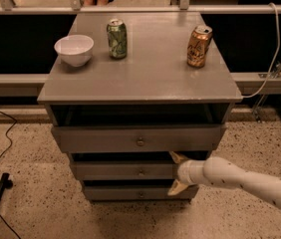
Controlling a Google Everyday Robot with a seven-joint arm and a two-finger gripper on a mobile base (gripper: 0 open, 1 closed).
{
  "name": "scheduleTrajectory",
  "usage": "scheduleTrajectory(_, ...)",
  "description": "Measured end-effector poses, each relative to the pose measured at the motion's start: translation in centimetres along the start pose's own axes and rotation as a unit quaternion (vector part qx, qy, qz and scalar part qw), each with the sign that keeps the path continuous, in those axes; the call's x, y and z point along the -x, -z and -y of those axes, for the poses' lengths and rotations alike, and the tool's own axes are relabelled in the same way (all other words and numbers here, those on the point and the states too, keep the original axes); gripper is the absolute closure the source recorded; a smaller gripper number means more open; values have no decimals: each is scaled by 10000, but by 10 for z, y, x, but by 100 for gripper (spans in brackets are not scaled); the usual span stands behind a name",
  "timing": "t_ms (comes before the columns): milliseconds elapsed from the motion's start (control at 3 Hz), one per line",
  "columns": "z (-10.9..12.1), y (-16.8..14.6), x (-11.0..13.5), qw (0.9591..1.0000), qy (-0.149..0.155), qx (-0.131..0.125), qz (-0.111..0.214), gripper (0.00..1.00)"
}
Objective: Open middle drawer
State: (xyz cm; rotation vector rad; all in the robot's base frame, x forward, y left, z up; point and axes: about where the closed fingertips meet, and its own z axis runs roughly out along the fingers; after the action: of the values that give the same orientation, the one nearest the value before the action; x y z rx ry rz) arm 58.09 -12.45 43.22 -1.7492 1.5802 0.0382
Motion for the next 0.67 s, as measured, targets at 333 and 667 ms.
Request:
scheduleTrajectory(333, 11, -18, -3, 9999, 3, 118, -113, 8)
scheduleTrajectory(667, 13, -25, -5, 9996, -34, 196, -198, 26)
